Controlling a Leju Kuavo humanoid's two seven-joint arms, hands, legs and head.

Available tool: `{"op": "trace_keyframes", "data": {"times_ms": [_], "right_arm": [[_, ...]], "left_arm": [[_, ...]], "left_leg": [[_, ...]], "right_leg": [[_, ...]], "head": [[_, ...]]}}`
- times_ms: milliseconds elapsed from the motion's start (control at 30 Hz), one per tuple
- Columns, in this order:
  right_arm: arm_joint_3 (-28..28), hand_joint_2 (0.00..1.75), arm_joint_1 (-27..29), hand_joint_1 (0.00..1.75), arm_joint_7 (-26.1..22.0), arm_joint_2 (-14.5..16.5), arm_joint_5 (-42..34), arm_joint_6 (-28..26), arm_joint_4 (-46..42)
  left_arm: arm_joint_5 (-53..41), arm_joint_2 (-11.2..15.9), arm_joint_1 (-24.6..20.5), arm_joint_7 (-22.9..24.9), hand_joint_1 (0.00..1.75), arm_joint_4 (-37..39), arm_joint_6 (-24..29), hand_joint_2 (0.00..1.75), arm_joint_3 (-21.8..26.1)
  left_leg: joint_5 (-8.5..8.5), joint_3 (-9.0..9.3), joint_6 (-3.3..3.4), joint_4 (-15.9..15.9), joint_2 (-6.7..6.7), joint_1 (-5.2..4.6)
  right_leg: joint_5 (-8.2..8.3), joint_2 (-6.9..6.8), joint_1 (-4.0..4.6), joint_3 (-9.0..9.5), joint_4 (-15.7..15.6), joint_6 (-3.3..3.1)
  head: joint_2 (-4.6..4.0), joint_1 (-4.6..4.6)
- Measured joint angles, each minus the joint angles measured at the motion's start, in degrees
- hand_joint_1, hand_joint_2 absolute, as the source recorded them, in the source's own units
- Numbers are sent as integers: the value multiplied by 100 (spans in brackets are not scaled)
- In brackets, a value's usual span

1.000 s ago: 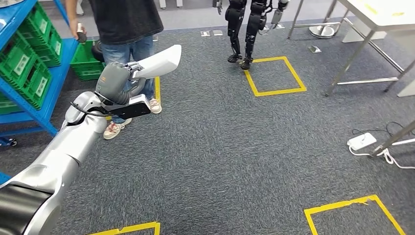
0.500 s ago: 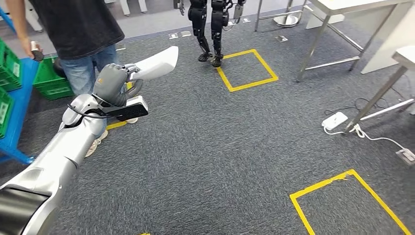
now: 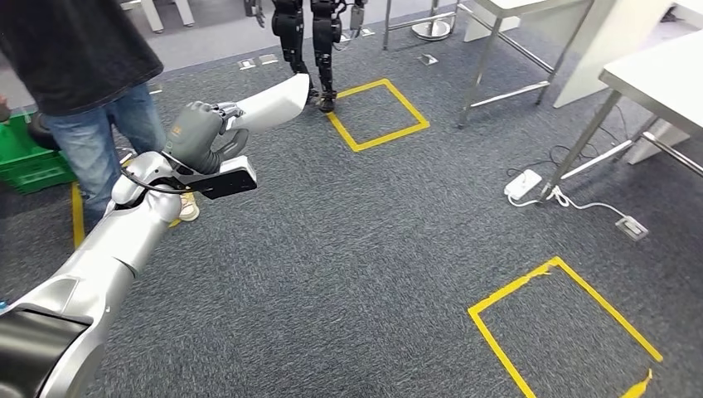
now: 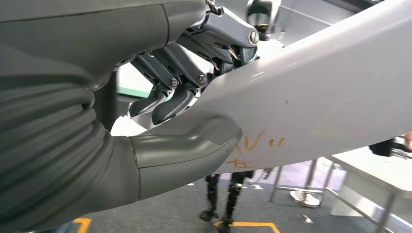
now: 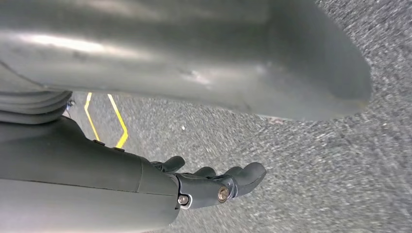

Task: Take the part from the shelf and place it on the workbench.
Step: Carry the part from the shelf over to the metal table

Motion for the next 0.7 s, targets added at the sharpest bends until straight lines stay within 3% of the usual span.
{"op": "trace_keyframes", "data": {"times_ms": [67,100,167,200,267,333,400,433,467,500,567,633,667,700], "right_arm": [[0,0,-9,0,-4,1,1,1,0],[0,0,-9,0,-7,1,1,3,0],[0,0,-1,0,-13,1,2,5,0],[0,0,2,0,-14,4,2,7,0],[0,0,-7,0,-14,10,2,8,-1],[0,0,-24,0,-14,13,2,13,-2],[0,0,-23,0,-7,13,5,25,-2],[0,0,-18,0,1,14,9,37,-2],[0,0,-14,0,9,16,14,49,-2],[0,0,-13,0,15,17,18,60,-2],[1,0,-23,0,27,20,22,71,-2],[2,0,-17,0,34,20,24,73,-2],[2,0,-4,0,36,21,24,74,-2],[1,0,12,0,36,24,22,74,-2]], "left_arm": [[1,9,-50,2,175,2,-10,175,0],[1,8,-68,2,175,3,-18,175,-1],[2,-7,-85,3,175,2,-36,175,-2],[1,-10,-89,4,175,0,-39,175,-2],[1,5,-96,2,175,1,-40,175,-2],[2,32,-79,-1,175,18,-42,175,-2],[2,47,-41,5,175,42,-48,175,-2],[2,49,-27,10,175,50,-51,175,-2],[2,49,-22,18,175,52,-55,175,-2],[2,50,-23,24,175,52,-56,175,-2],[2,56,-26,34,175,56,-56,175,-3],[3,48,-18,40,175,63,-57,175,-4],[4,37,-18,42,175,64,-58,175,-4],[9,21,-26,43,175,63,-73,175,-4]], "left_leg": [[-29,3,-50,14,101,-26],[-41,8,-78,14,144,-38],[-58,29,-134,2,210,-41],[-88,27,-165,29,156,-33],[-296,-107,-217,351,-84,-14],[-631,-440,-244,1056,-278,1],[-741,-711,-261,1557,-309,15],[-642,-720,-264,1529,-315,24],[-450,-622,-266,1280,-338,37],[-238,-461,-270,900,-419,59],[-10,-163,-271,266,-666,96],[-12,-80,-234,98,-765,89],[2,-82,-193,88,-711,83],[19,-73,-150,66,-651,80]], "right_leg": [[182,-159,39,324,-623,-66],[190,-191,60,372,-734,-103],[204,-88,63,369,-755,-169],[216,-39,46,380,-774,-200],[242,54,5,410,-812,-264],[244,162,-1,414,-815,-294],[242,297,-3,415,-807,-298],[241,365,-6,415,-798,-296],[236,433,-12,416,-785,-288],[227,498,-20,413,-765,-272],[214,628,-29,374,-718,-202],[240,751,-46,320,-714,-111],[262,803,-61,304,-732,-68],[263,756,-61,291,-725,-35]], "head": [[0,-3],[-1,-6],[-1,-14],[-1,-17],[0,-31],[0,-47],[0,-57],[0,-61],[0,-64],[0,-68],[0,-71],[-1,-72],[-1,-71],[-1,-71]]}}
